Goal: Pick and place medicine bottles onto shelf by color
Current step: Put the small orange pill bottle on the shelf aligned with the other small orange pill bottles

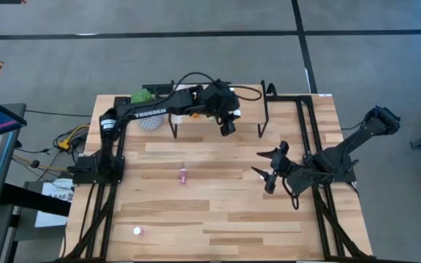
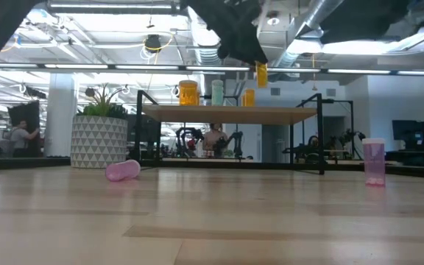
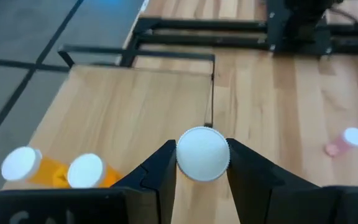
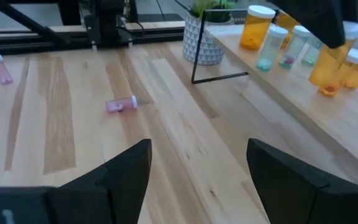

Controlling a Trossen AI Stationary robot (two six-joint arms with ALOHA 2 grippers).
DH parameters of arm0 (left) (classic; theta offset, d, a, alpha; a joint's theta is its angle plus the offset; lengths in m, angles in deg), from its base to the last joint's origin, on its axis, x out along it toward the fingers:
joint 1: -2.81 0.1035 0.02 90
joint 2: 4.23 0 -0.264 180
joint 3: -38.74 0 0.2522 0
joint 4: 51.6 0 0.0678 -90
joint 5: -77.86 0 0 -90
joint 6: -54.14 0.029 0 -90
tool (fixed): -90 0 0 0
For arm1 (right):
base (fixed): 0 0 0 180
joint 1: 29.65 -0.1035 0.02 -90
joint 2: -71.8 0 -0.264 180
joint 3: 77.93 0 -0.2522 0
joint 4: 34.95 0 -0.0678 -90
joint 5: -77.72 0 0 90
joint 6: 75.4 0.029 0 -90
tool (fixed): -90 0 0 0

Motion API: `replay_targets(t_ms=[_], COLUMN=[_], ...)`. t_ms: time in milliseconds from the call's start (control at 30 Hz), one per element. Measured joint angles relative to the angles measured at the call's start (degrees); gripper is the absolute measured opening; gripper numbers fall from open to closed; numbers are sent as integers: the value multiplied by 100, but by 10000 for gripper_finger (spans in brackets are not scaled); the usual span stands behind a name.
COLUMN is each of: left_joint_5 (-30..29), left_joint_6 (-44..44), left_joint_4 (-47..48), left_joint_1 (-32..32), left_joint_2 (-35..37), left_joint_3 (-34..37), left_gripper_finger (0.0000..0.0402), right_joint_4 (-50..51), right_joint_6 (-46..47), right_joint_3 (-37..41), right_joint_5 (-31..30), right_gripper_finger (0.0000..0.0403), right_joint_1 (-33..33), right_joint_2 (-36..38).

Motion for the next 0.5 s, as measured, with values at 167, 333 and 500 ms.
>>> replay_targets(t_ms=[167,333,500], left_joint_5=[-21,-152,-297], left_joint_6=[49,38,-55], left_joint_4=[133,252,338], left_joint_1=[117,250,305], left_joint_2=[-220,-245,-242], left_joint_3=[-168,-88,-64], left_gripper_finger=[106,106,106], right_joint_4=[130,128,115], right_joint_6=[42,84,125], right_joint_3=[2,2,2], right_joint_5=[32,41,43], right_gripper_finger=[286,286,286], right_joint_1=[0,-42,-105], right_joint_2=[0,-2,-4])
